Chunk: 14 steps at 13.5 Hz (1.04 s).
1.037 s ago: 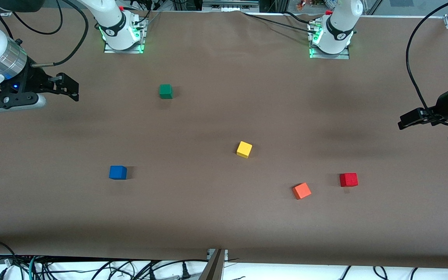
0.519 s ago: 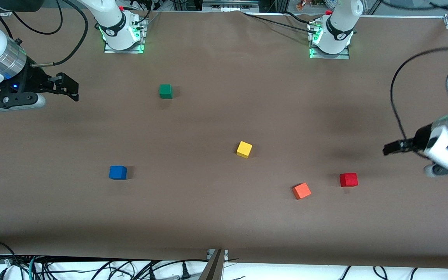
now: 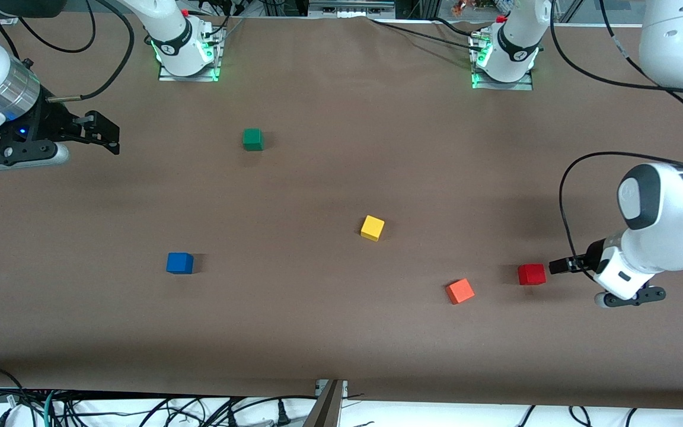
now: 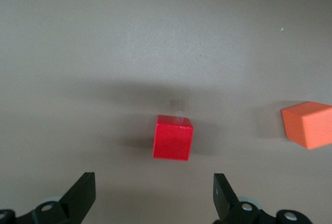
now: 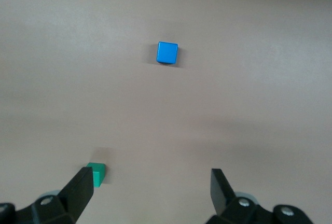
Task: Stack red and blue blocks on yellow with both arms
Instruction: 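Lower the left gripper onto the red cube and close it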
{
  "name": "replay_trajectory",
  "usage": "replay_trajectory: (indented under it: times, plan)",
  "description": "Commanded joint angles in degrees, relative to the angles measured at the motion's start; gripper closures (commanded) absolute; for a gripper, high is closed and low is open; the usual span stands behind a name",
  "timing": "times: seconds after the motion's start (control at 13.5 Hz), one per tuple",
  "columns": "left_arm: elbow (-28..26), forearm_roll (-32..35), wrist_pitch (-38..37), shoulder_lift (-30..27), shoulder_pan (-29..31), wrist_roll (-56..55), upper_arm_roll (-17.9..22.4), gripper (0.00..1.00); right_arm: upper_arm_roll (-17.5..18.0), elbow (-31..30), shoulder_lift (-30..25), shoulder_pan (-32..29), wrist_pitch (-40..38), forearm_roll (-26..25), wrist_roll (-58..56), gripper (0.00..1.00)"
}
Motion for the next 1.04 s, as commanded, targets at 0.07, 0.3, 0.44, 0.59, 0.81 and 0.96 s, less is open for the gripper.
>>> replay_trajectory:
  times: [0.07, 0.3, 0.44, 0.59, 0.81, 0.96]
  plan:
    - [0.1, 1.9, 4.3, 3.0, -0.4, -0.2, -0.1, 0.0, -0.2, 1.2, 0.3, -0.2, -1.0, -0.6, -0.8, 0.0]
    - [-5.2, 2.0, 8.3, 3.1, -0.8, -0.3, -0.1, 0.0, -0.1, 1.2, 0.3, -0.1, -0.8, -0.6, -0.8, 0.0]
    - [-6.4, 2.0, 9.6, 3.3, -1.1, -0.3, -0.4, 0.0, -0.2, 1.2, 0.4, -0.2, -0.9, -0.6, -0.8, 0.0]
    - [-9.1, 2.0, 13.0, 3.3, -1.4, -0.4, -0.4, 0.0, -0.1, 1.2, 0.4, -0.1, -0.9, -0.6, -0.8, 0.0]
    - [-11.0, 1.9, 15.8, 3.3, -1.4, -0.5, -0.4, 0.0, -0.1, 1.2, 0.3, -0.1, -1.0, -0.6, -0.8, 0.0]
    - [-11.0, 2.0, 16.9, 4.0, -1.4, -0.5, -0.3, 0.0, -0.2, 1.2, 0.4, -0.1, -1.0, -0.6, -0.8, 0.0]
